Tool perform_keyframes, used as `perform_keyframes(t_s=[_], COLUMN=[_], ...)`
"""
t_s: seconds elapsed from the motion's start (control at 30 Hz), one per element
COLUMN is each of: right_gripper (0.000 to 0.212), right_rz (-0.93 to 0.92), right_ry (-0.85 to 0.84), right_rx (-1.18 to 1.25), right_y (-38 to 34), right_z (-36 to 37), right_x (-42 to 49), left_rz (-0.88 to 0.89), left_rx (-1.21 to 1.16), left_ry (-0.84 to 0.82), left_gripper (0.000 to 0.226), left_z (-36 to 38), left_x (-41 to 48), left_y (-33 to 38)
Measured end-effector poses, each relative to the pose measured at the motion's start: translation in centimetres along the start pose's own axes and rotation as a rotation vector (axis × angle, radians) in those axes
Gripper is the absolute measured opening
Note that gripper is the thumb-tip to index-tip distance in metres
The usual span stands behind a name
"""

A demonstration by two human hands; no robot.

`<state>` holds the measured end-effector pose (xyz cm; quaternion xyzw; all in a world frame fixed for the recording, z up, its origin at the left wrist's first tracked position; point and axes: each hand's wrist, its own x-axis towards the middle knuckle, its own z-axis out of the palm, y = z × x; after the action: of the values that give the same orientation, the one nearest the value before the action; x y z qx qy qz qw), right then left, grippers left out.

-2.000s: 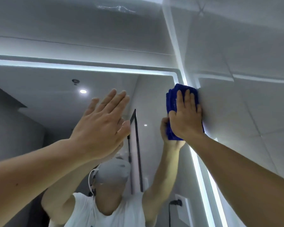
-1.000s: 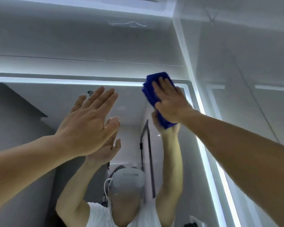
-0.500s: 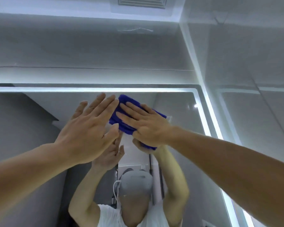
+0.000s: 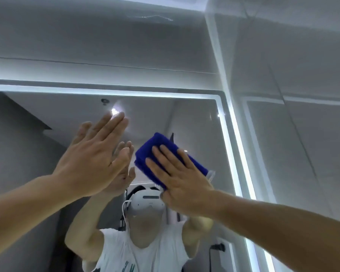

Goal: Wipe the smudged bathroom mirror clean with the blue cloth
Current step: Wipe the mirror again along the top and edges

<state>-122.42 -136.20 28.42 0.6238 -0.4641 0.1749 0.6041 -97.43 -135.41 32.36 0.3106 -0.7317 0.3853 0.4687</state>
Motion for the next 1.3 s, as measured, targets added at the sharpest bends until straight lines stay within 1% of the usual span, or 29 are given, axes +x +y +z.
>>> perform_keyframes(t_s=[0.07, 0.13, 0.17, 0.2, 0.23, 0.3, 0.33, 0.37, 0.4, 0.43, 0.5, 0.57, 0.67, 0.7, 0.77, 0.8, 0.83, 0.87, 0.93, 0.97, 1.0, 1.03, 1.07, 1.17, 1.2, 1.3], right_gripper=[0.076, 0.076, 0.074, 0.072, 0.071, 0.070, 0.071, 0.071, 0.072, 0.072, 0.075, 0.078, 0.076, 0.075, 0.070, 0.066, 0.061, 0.058, 0.064, 0.070, 0.073, 0.074, 0.076, 0.081, 0.080, 0.075], right_rz=[-0.181, -0.331, -0.331, -0.259, -0.112, 0.291, 0.460, 0.559, 0.590, 0.563, 0.397, 0.152, -0.225, -0.336, -0.553, -0.591, -0.541, -0.386, 0.101, 0.330, 0.480, 0.557, 0.577, 0.463, 0.441, 0.462], right_ry=[-0.008, -0.011, -0.006, 0.010, 0.040, 0.042, 0.023, 0.015, 0.026, 0.028, 0.003, -0.029, -0.069, -0.100, -0.107, -0.101, -0.079, -0.053, -0.032, -0.021, -0.017, -0.016, -0.011, -0.016, -0.030, -0.080], right_rx=[-0.057, -0.118, -0.152, -0.180, -0.180, -0.110, -0.066, -0.035, -0.020, -0.010, 0.014, 0.008, -0.045, -0.058, -0.135, -0.192, -0.225, -0.221, -0.111, -0.040, 0.003, 0.042, 0.085, 0.184, 0.230, 0.405], right_y=[-2.2, -0.2, 1.8, 4.0, 6.5, 10.8, 11.6, 11.5, 10.7, 9.3, 5.7, 1.6, -3.9, -4.1, -1.3, 0.7, 2.8, 4.7, 6.9, 6.6, 5.7, 4.4, 2.8, -1.7, -2.4, -2.1], right_z=[0.9, 0.9, 0.5, 0.1, -0.4, -1.1, -1.3, -1.1, -0.8, -0.6, -0.3, 0.3, 1.3, 1.4, 0.6, 0.1, -0.4, -0.7, -1.1, -1.0, -0.8, -0.5, -0.3, 0.3, 0.3, -0.5], right_x=[-2.6, -3.7, -3.5, -3.1, -2.5, -1.2, -0.7, -0.3, 0.0, 0.2, -0.8, -3.3, -7.5, -8.2, -8.2, -7.7, -7.1, -6.3, -4.3, -3.3, -2.2, -1.2, -0.6, -0.6, -0.2, 3.2], left_rz=[-0.006, 0.012, 0.020, 0.024, 0.029, 0.043, 0.052, 0.064, 0.077, 0.084, 0.071, 0.039, 0.015, 0.012, 0.012, 0.013, 0.016, 0.020, 0.021, 0.019, 0.014, 0.005, -0.007, -0.024, -0.011, 0.035], left_rx=[-0.040, -0.060, -0.066, -0.071, -0.075, -0.072, -0.064, -0.050, -0.033, -0.021, -0.032, -0.064, -0.079, -0.084, -0.094, -0.100, -0.105, -0.102, -0.070, -0.043, -0.019, -0.009, -0.010, 0.005, 0.004, -0.002], left_ry=[-0.007, 0.002, 0.016, 0.030, 0.039, 0.033, 0.023, 0.013, 0.005, 0.002, 0.008, 0.013, 0.008, 0.009, 0.020, 0.028, 0.035, 0.038, 0.030, 0.023, 0.016, 0.008, -0.003, -0.020, -0.007, 0.021], left_gripper=[0.076, 0.075, 0.073, 0.072, 0.071, 0.069, 0.068, 0.067, 0.067, 0.066, 0.066, 0.066, 0.064, 0.063, 0.063, 0.064, 0.065, 0.066, 0.067, 0.067, 0.067, 0.068, 0.068, 0.066, 0.065, 0.062], left_z=[0.3, 0.3, 0.3, 0.2, 0.2, 0.1, 0.1, 0.2, 0.2, 0.4, 0.9, 1.6, 2.2, 2.1, 1.8, 1.6, 1.3, 0.9, 0.3, 0.1, -0.2, -0.4, -0.5, -0.4, -0.1, 0.7], left_x=[-0.1, 0.0, 0.0, -0.1, -0.2, -0.8, -1.3, -1.7, -2.0, -2.3, -2.4, -2.3, -2.4, -2.5, -2.8, -3.0, -3.2, -3.4, -3.9, -4.1, -4.3, -4.3, -4.3, -3.9, -3.6, -1.9], left_y=[1.3, 2.3, 2.7, 2.8, 2.8, 2.6, 2.4, 2.1, 1.8, 1.6, 1.6, 2.2, 3.1, 3.3, 3.2, 3.0, 2.7, 2.2, 1.0, 0.3, -0.3, -0.8, -1.2, -0.9, -0.3, 1.7])
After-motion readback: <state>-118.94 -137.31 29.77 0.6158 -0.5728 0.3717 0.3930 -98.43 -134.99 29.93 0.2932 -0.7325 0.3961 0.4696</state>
